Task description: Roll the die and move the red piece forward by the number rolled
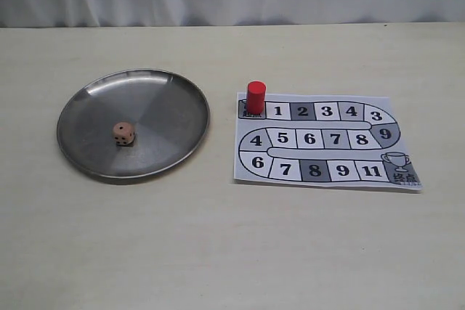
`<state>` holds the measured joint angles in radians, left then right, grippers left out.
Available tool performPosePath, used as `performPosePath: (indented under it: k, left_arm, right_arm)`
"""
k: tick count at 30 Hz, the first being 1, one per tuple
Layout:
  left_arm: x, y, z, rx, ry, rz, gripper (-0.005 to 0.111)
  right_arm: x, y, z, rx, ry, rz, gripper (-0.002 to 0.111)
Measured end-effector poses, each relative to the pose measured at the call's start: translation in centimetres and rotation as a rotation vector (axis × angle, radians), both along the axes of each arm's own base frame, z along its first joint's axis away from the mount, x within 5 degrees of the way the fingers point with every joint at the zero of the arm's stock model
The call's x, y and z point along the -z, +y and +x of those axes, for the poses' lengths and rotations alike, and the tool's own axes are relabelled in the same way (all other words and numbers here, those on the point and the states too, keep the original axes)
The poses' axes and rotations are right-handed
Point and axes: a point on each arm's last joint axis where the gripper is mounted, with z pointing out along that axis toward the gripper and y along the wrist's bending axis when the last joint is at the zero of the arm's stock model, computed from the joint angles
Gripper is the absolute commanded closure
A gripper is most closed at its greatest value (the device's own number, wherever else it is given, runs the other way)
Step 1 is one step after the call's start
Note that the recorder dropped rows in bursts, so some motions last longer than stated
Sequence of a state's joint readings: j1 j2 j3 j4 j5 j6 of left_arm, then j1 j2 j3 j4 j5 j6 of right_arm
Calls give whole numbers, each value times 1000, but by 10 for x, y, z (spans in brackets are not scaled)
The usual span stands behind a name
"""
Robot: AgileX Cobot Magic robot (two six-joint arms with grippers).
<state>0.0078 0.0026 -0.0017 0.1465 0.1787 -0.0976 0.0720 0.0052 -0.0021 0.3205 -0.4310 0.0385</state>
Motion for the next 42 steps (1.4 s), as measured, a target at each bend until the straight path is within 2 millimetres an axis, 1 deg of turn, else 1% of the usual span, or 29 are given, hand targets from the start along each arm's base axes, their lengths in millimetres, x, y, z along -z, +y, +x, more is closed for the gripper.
performPosePath:
  k: [2,5,9,13,15,19,21,24,27,30,31,33,35,37,38,40,41,42]
  left_arm:
    - [0,0,0,0,0,0,107]
    - [0,0,0,0,0,0,107]
    - [0,0,0,0,0,0,107]
    - [0,0,0,0,0,0,107]
    - [0,0,0,0,0,0,107]
    - [0,0,0,0,0,0,107]
    - [0,0,0,0,0,0,107]
    - [0,0,0,0,2,0,107]
    - [0,0,0,0,2,0,107]
    - [0,0,0,0,2,0,107]
    - [0,0,0,0,2,0,107]
    - [0,0,0,0,2,0,107]
    - [0,0,0,0,2,0,107]
    - [0,0,0,0,2,0,107]
    - [0,0,0,0,2,0,107]
    - [0,0,0,0,2,0,107]
    - [0,0,0,0,2,0,107]
    - [0,0,0,0,2,0,107]
  right_arm:
    - [-6,-1,-3,21,-70,-16,104]
    - [-8,3,-4,22,-91,-100,104]
    - [1,7,11,2,56,-164,104]
    - [15,10,33,-23,275,-192,104]
    - [17,11,45,-41,395,-199,104]
    - [13,15,79,-78,637,-216,104]
    - [16,18,96,-103,743,-224,104]
    - [27,30,122,-168,885,-253,103]
    - [40,55,150,-276,1004,-314,96]
    - [48,91,176,-390,1063,-389,82]
    - [50,102,184,-418,1071,-407,75]
    - [53,130,202,-481,1092,-452,63]
    - [58,156,217,-532,1115,-490,55]
    - [66,183,231,-582,1156,-532,50]
    - [66,199,241,-606,1157,-552,49]
    - [70,225,253,-647,1167,-602,47]
    - [73,242,260,-673,1166,-636,47]
    - [75,254,264,-690,1164,-658,47]
